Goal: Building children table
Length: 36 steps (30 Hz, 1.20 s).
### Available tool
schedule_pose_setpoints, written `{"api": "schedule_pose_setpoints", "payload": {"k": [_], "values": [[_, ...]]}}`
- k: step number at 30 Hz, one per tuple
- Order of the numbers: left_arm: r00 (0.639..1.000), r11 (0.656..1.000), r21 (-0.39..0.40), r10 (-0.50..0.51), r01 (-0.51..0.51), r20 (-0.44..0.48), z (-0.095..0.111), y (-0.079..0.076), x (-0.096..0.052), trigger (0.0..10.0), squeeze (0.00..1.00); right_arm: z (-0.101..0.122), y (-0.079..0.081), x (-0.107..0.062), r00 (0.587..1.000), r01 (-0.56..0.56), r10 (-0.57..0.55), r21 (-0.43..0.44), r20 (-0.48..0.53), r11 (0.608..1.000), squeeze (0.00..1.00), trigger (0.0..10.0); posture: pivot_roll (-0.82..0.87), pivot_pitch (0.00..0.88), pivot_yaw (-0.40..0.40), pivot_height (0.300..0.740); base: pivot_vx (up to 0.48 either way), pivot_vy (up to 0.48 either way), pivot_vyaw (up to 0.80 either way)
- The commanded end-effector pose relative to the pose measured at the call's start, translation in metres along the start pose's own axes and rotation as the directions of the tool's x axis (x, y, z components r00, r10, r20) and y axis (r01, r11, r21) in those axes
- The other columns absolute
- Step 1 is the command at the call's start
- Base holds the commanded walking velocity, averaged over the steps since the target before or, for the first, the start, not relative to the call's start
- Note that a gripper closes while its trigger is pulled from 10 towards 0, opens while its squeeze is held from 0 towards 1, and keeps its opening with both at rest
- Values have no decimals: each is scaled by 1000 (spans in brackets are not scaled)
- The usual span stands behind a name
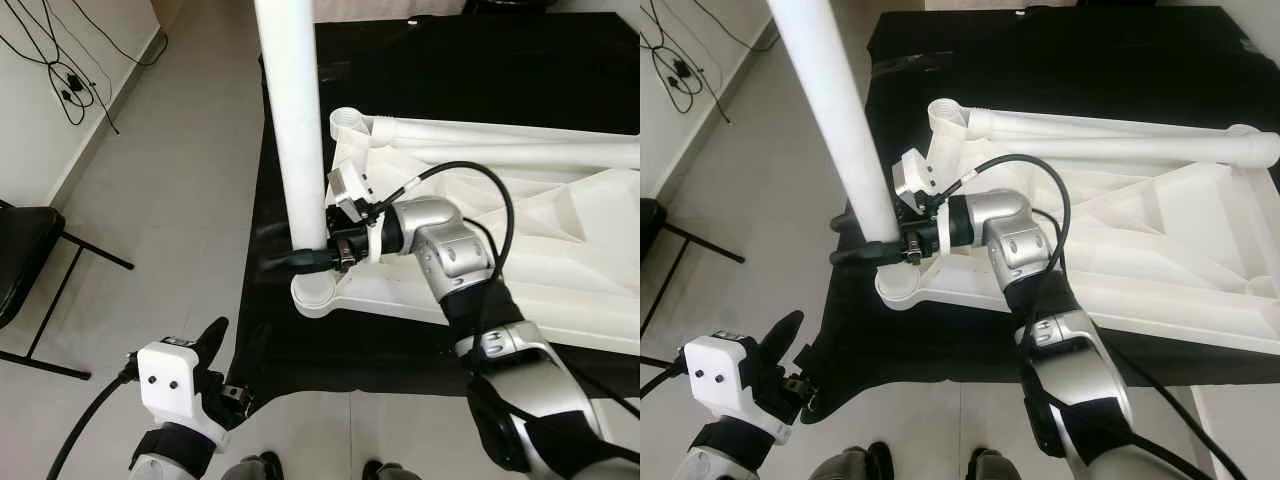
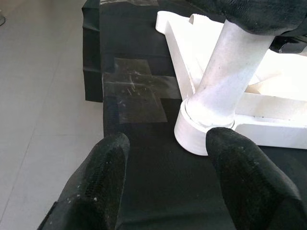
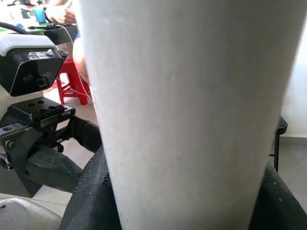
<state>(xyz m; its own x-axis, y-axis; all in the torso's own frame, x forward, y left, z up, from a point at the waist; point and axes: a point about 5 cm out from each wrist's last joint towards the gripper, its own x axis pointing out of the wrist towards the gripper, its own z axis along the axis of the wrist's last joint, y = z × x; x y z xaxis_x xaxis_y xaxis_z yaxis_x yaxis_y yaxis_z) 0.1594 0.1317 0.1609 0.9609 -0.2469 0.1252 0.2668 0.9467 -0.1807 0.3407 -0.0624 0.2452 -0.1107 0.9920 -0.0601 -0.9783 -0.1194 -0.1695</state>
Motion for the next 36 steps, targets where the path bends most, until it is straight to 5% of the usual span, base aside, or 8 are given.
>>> {"api": "schedule_pose_setpoints", "payload": {"k": [1, 7, 15, 23, 24, 29, 30, 36], "values": [[1000, 1000, 9, 4, -4, -18, -2, 0, -1, 10000, 0, -7, 2, -2, 996, 85, -86, 25, 32, 996, 0, 0, 125, 254, 5, 740, 0, 0, 0], [1000, 1000, 8, 4, -4, -15, -3, 1, 0, 10000, 0, -12, 7, -10, 970, 239, -239, 20, 31, 971, 0, 0, 105, 238, -3, 740, 0, 0, 0], [1000, 1000, 14, -2, 3, -7, -7, 9, 9, 10000, 0, -58, 60, 5, 358, 932, -917, 0, -179, 363, 0, 0, 49, 187, 38, 740, 0, 0, 0], [1000, 1000, 10, 7, -6, -8, -11, 14, 15, 10000, 0, -58, 55, 40, 535, 845, -837, 57, -118, 532, 0, 157, 60, 146, 31, 740, 0, 0, 0], [1000, 1000, 13, 14, -14, -5, -11, 14, 15, 10000, 0, -57, 54, 46, 602, 798, -793, 88, -96, 596, 0, 10000, 60, 148, 30, 740, 0, 0, 0], [1000, 1000, 15, 19, -19, 1, -10, 14, 14, 10000, 0, -35, 61, 56, 707, 698, -707, 155, 10, 699, 0, 10000, 64, 152, 27, 740, 0, 0, 0], [1000, 1000, 15, 17, -17, 2, -10, 14, 14, 10000, 0, -30, 62, 57, 747, 653, -665, 160, 26, 740, 1000, 10000, 66, 157, 23, 740, 0, 0, 0], [1000, 1000, 9, 8, -9, 5, -10, 12, 14, 10000, 0, -11, 50, 44, 928, 354, -359, 69, 98, 933, 1000, 10000, 80, 169, 14, 740, 0, 0, 0]]}}
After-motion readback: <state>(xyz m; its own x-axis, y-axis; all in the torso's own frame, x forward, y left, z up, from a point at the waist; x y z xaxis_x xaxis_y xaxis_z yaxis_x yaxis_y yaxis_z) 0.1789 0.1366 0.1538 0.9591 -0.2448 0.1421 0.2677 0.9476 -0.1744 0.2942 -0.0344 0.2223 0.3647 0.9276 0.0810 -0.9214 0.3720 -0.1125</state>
